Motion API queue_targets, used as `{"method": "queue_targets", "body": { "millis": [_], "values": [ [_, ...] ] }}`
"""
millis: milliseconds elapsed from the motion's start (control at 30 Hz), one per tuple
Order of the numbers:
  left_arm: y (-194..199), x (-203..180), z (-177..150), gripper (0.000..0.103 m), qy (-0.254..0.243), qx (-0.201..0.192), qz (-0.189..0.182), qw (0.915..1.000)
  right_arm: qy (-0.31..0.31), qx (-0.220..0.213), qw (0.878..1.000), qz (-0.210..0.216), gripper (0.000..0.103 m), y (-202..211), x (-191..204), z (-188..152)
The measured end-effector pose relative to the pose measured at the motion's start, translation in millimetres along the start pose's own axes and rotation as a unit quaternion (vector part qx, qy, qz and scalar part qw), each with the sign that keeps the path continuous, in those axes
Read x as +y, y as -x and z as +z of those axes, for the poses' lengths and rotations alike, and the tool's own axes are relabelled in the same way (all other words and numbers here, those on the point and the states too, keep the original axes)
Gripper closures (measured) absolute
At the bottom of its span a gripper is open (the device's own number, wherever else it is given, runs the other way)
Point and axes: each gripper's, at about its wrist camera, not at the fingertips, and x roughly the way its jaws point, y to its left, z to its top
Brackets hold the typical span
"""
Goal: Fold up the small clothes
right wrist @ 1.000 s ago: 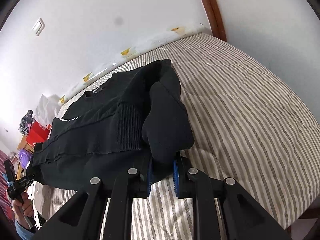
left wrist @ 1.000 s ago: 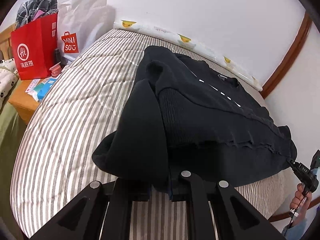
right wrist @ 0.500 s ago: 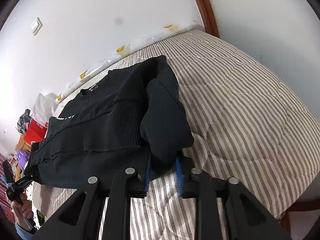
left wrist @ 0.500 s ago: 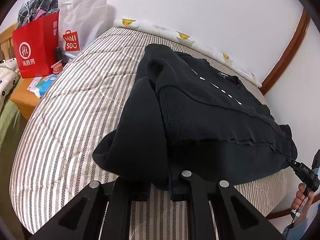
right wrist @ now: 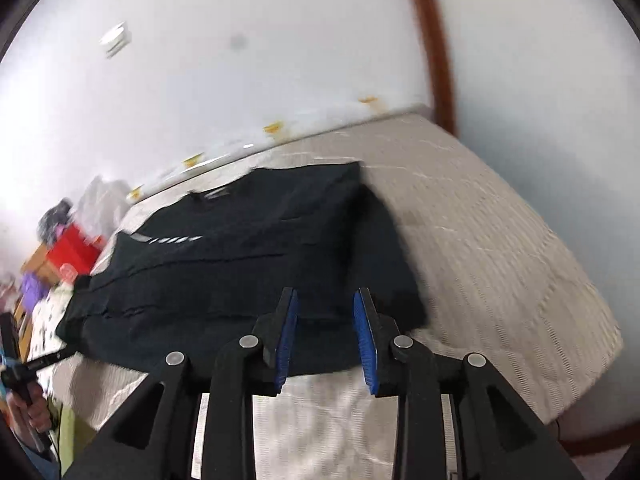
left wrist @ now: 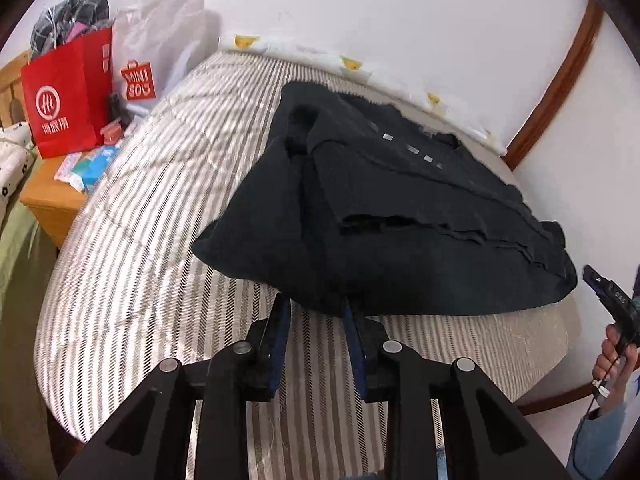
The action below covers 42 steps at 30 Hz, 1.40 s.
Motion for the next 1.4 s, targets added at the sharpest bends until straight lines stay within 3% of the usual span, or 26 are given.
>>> {"method": "queue_targets", "body": {
  "millis": [133, 367, 700, 900, 1400],
  "values": [
    [12.6, -11.1, 2.4, 0.078, -0.019, -0.012, -0.027, 0.9994, 0.022, 0.031, 0.999, 0.015, 0.076, -28.1, 23.4, -5.4],
    [-4.5, -31.8, 17.9, 0.078, -0.042, -0.003, -0.031, 0.9986, 0.022, 0.082, 0.996, 0.008, 0.082, -65.2, 29.9, -22.0],
    [-43.0, -55.0, 29.2, 0.078, -0.075, 0.022, -0.007, 0.9969, 0.037, 0.067, 0.997, -0.025, 0.090, -77.0, 34.4, -21.3],
    [-44.0, -61.5, 36.4, 0.078, -0.094, 0.007, 0.009, 0.9955, 0.085, 0.039, 0.992, -0.083, 0.091, -78.1, 52.6, -14.2],
    [-71.2, -70.5, 93.6, 0.075, -0.074, -0.011, -0.004, 0.9972, 0.012, 0.055, 0.997, -0.042, 0.090, -125.4, 40.6, 47.2]
  ]
}}
